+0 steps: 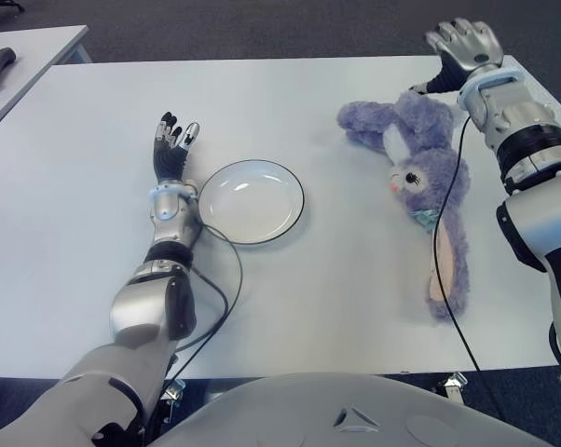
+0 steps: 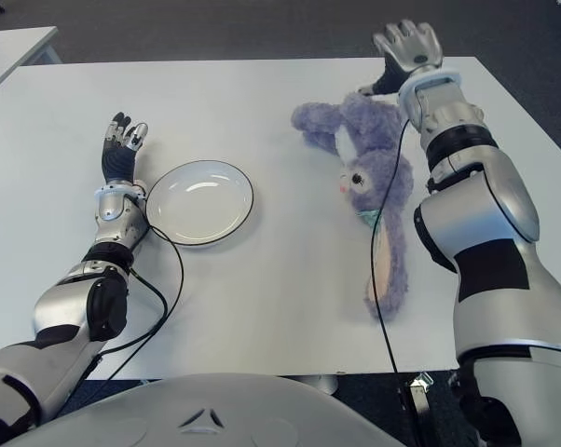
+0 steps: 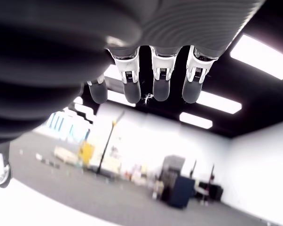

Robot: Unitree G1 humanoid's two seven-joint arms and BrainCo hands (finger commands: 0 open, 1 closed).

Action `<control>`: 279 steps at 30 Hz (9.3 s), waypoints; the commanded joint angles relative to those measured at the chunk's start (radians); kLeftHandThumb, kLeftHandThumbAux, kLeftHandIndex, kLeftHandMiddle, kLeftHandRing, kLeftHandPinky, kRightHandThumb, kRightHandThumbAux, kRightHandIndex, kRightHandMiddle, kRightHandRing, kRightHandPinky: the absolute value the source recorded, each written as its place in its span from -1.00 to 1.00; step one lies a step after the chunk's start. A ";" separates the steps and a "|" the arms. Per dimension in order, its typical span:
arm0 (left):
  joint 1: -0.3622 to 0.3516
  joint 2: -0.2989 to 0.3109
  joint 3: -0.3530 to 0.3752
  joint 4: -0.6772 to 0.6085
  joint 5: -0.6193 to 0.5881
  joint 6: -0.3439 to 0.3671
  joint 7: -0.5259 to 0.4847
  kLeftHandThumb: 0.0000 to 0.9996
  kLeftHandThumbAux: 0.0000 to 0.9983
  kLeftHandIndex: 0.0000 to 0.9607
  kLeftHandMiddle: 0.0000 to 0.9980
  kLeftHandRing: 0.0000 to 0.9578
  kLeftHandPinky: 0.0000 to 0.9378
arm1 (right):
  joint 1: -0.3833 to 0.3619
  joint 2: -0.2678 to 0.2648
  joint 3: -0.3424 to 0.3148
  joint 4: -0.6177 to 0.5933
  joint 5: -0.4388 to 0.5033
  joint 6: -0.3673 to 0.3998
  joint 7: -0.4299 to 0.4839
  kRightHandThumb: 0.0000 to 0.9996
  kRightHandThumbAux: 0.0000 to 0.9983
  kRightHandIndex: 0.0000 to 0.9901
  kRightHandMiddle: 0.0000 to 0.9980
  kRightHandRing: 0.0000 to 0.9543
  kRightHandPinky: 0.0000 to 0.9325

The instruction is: Put the doll into the plate.

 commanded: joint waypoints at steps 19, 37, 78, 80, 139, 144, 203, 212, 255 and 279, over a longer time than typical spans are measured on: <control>0.263 -0.104 -0.005 0.168 0.011 0.032 0.049 -1.00 0.17 -0.96 -0.88 -0.94 -1.00 | -0.035 -0.108 0.006 -0.086 -0.020 -0.154 0.030 -0.59 -0.12 -0.94 -1.00 -1.00 -0.89; 0.257 -0.105 0.004 0.169 0.006 0.034 0.047 -1.00 0.22 -0.96 -0.86 -0.92 -1.00 | 0.363 -0.247 -0.242 -0.686 0.088 -0.097 -0.135 -0.59 -0.17 -0.79 -0.85 -0.80 -0.55; 0.258 -0.103 0.000 0.169 0.018 0.039 0.051 -1.00 0.24 -0.95 -0.85 -0.92 -1.00 | 0.652 -0.269 -0.474 -1.239 0.067 0.072 0.261 -0.57 -0.05 -0.78 -0.79 -0.69 -0.43; 0.258 -0.103 0.000 0.169 0.018 0.039 0.051 -1.00 0.24 -0.96 -0.86 -0.92 -1.00 | 0.659 -0.266 -0.479 -1.243 0.068 0.071 0.271 -0.57 -0.05 -0.79 -0.80 -0.68 -0.44; 0.259 -0.104 -0.001 0.168 0.025 0.041 0.066 -1.00 0.22 -0.94 -0.85 -0.92 -1.00 | 0.552 0.079 -0.354 -0.549 0.069 -0.140 -0.035 -0.43 0.09 -0.89 -0.89 -0.79 -0.63; 0.262 -0.106 0.002 0.167 0.022 0.035 0.064 -1.00 0.22 -0.95 -0.86 -0.92 -1.00 | 0.534 0.099 -0.350 -0.480 0.078 -0.170 -0.076 -0.39 0.12 -0.89 -0.88 -0.79 -0.61; 0.280 -0.108 0.015 0.160 0.009 0.015 0.042 -1.00 0.18 -0.93 -0.83 -0.92 -1.00 | 0.467 0.211 -0.442 -0.190 0.329 -0.558 -0.418 0.41 0.43 -0.11 0.69 0.78 0.84; 0.280 -0.110 0.015 0.160 0.011 0.011 0.047 -1.00 0.17 -0.93 -0.84 -0.93 -1.00 | 0.464 0.210 -0.448 -0.184 0.342 -0.563 -0.411 0.41 0.43 -0.11 0.69 0.79 0.84; 0.274 -0.117 0.010 0.160 0.014 0.014 0.047 -1.00 0.16 -0.93 -0.83 -0.92 -1.00 | 0.328 0.119 -0.453 -0.247 0.325 -0.629 -0.404 0.40 0.43 -0.11 0.70 0.80 0.84; 0.267 -0.114 0.012 0.165 0.015 0.028 0.058 -1.00 0.17 -0.92 -0.82 -0.91 -1.00 | 0.270 0.104 -0.458 -0.265 0.326 -0.648 -0.381 0.40 0.43 -0.11 0.71 0.80 0.84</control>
